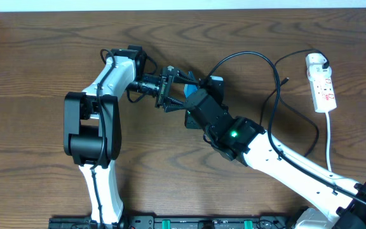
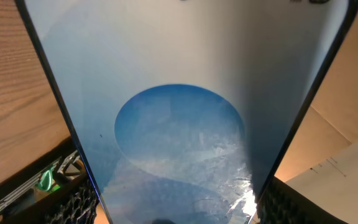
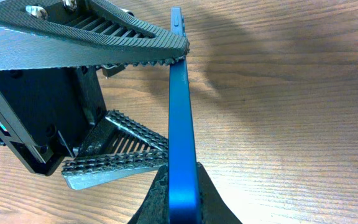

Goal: Plug charger to phone and switch on socket

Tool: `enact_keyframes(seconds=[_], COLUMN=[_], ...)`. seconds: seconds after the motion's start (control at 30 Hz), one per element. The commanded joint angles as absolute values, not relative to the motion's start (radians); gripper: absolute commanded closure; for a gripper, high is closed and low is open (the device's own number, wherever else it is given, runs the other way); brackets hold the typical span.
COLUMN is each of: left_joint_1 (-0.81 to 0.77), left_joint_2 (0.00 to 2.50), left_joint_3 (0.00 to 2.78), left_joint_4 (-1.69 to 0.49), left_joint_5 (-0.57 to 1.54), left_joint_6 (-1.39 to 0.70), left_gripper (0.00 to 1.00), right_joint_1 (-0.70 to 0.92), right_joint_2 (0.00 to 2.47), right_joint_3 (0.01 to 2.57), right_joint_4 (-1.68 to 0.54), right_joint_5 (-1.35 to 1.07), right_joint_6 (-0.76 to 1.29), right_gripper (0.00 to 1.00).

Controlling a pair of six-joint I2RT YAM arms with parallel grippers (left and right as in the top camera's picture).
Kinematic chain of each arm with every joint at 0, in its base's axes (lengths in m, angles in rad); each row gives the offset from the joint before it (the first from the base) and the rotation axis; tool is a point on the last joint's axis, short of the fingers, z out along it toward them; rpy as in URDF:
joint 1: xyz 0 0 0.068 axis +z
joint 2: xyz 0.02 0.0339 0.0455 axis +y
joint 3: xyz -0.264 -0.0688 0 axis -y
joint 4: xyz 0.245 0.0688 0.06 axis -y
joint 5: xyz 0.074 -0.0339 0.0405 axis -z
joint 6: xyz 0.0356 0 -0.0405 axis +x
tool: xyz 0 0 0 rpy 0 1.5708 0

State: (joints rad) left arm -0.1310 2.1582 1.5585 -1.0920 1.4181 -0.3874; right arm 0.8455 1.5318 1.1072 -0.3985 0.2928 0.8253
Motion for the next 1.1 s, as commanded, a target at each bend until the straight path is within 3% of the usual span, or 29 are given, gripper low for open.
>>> enact_keyframes(seconds=[0.0, 0.07, 0.3, 0.53, 0.87, 1.07], left_joint_1=[-0.130, -0.130, -0.088, 0.017, 0.088, 0.086], left_joint_2=[2.115, 2.115, 2.107, 1.969, 1.507, 1.235], left_joint_3=[1.556, 1.556, 1.557, 1.559, 1.558, 1.558], left_joint_4=[-1.095, -1.095, -1.089, -1.151, -1.361, -1.460], left_joint_5=[1.443, 1.437, 1.393, 1.349, 0.738, 0.498], left_joint_6=[-0.378, -0.378, -0.359, -0.186, -0.097, -0.099], left_gripper=[0.12, 0.02, 0.02, 0.02, 0.02, 0.02], right_joint_1=[0.850, 0.850, 0.838, 0.752, 0.617, 0.602], right_joint_2=[1.533, 1.531, 1.507, 1.477, 1.477, 1.477], right_joint_3=[1.123, 1.123, 1.123, 1.123, 1.123, 1.123], right_joint_4=[-0.405, -0.406, -0.432, -0.457, -0.425, -0.364], right_joint_5=[0.308, 0.308, 0.308, 0.210, -0.019, -0.106], right_joint_6=[0.814, 0.814, 0.815, 0.815, 0.868, 0.868], right_gripper=[0.99, 0.99, 0.99, 0.99, 0.99, 0.99])
